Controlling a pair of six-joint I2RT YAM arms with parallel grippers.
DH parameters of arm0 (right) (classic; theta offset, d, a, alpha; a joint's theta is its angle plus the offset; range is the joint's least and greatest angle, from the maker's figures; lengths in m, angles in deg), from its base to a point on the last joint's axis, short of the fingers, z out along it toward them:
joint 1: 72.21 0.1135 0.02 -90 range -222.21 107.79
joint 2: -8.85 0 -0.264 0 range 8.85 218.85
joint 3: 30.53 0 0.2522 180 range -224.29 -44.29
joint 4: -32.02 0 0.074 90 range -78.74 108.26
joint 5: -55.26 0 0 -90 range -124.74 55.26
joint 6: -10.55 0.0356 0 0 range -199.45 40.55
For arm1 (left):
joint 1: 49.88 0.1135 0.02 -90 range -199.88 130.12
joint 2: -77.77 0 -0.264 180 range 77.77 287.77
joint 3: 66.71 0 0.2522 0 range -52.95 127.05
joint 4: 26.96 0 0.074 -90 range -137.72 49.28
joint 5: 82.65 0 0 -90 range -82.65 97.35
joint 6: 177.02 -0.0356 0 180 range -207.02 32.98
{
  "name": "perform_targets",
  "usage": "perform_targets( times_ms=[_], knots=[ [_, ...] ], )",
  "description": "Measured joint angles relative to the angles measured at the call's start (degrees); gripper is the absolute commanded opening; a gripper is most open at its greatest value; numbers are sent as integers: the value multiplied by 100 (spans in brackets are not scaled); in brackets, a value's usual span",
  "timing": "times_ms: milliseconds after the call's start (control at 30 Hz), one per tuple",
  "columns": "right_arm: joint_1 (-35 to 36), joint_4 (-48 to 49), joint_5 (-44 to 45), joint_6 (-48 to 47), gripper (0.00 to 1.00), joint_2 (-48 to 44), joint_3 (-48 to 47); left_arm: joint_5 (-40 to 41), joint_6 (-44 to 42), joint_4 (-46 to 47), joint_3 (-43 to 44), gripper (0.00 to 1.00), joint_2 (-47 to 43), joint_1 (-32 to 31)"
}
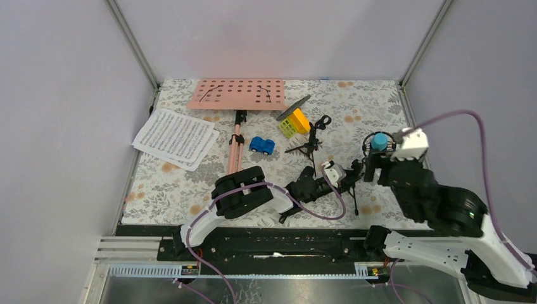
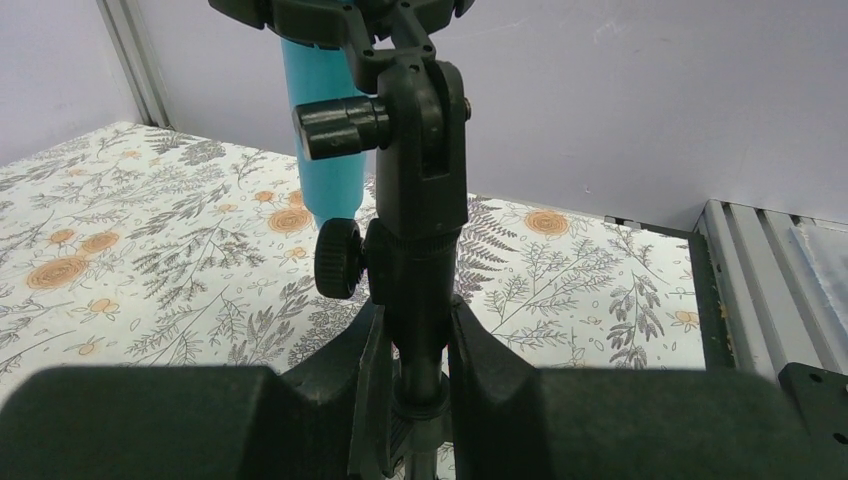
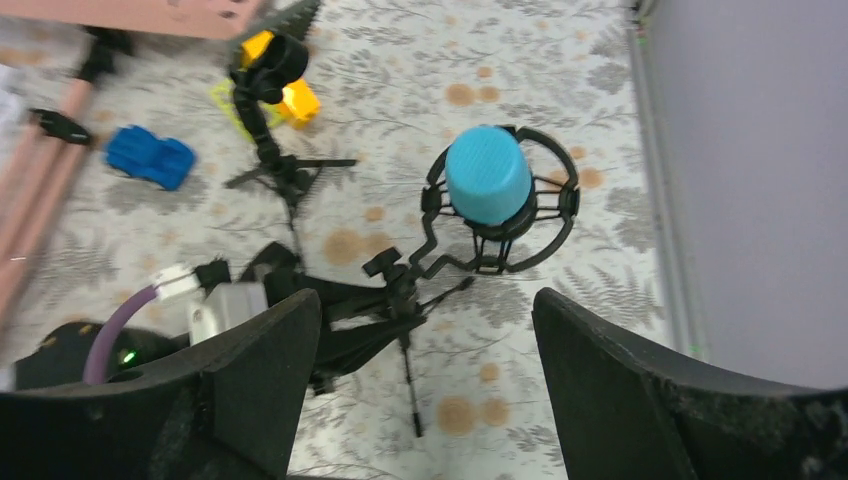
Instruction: Pack up the instrument practice props
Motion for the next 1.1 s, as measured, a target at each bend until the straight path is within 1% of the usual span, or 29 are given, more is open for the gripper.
perform_targets(
  times_ms=[167,333,400,500,567,633,700,767,933,1000,1100],
  knots=[
    [-2,-63,608,-144,97,1211,-409,-44,59,72,-87,0,-28,0],
    [-146,-195,789,-146,100,1917,-778,-79,81,70,-144,0,-66,2],
    [-470,-210,702,-181,100,2092,-881,-92,98,81,-170,0,-79,2],
    [-1316,-205,341,-358,100,2332,-920,-101,122,79,-201,0,-101,0],
    [-1742,-164,101,-492,100,2472,-911,-109,136,85,-210,0,-103,2],
    [-2050,-79,-114,-616,99,2559,-896,-116,146,111,-227,0,-103,0],
    [-2245,-35,-267,-695,98,2603,-887,-118,146,114,-229,0,-103,0],
    [-2444,50,-407,-780,92,2623,-844,-118,144,114,-229,0,-103,0],
    [-2826,304,-697,-966,72,2614,-481,-116,144,114,-229,0,-103,0],
    [-3117,389,-911,-1019,72,2614,-363,-116,144,114,-229,0,-103,0],
    [-3346,457,-1211,-1038,67,2614,-269,-116,144,114,-229,0,-103,0]
  ],
)
